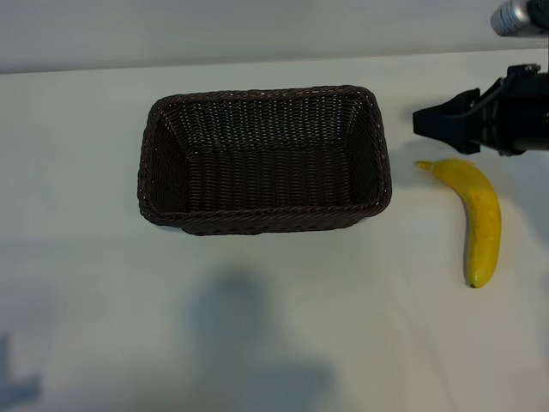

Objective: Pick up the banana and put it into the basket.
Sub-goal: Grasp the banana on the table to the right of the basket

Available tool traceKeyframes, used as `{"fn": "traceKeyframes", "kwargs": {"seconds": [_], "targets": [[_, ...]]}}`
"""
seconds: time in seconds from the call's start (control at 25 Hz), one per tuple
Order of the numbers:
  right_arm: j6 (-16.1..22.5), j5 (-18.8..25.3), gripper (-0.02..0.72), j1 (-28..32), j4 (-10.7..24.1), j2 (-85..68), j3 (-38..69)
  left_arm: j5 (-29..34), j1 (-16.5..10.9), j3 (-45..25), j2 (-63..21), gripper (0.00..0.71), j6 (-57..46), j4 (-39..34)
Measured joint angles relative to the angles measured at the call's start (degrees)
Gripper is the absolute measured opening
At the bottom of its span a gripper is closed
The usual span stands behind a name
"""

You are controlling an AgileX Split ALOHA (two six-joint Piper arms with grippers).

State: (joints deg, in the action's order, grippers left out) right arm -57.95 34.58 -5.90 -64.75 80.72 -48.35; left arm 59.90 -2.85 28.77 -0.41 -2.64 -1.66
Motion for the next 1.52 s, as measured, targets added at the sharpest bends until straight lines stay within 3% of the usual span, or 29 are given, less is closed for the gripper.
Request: {"fn": "traceKeyframes", "kwargs": {"seconds": [0.4, 0.52, 0.6, 0.88, 1.52], "targets": [[33.02, -2.21, 0.51, 0.0, 37.04, 1.05, -4.01, 0.0, 0.0, 0.0, 0.0, 0.578, 0.0, 0.0], [40.04, -2.56, 0.51, 0.0, 45.33, 2.97, -4.01, 0.0, 0.0, 0.0, 0.0, 0.578, -0.05, 0.0], [43.12, -2.56, 0.515, 0.0, 48.74, 4.73, -4.06, 0.0, 0.0, 0.0, 0.0, 0.578, -0.05, 0.0], [45.1, -2.44, 0.589, 0.0, 50.7, 10.89, -4.11, 0.0, 0.0, 0.0, 0.0, 0.578, -0.05, 0.0], [45.14, -1.98, 0.592, 0.0, 49.55, 17.89, -4.11, 0.0, 0.0, -0.04, 0.0, 0.578, -0.05, 0.0]]}}
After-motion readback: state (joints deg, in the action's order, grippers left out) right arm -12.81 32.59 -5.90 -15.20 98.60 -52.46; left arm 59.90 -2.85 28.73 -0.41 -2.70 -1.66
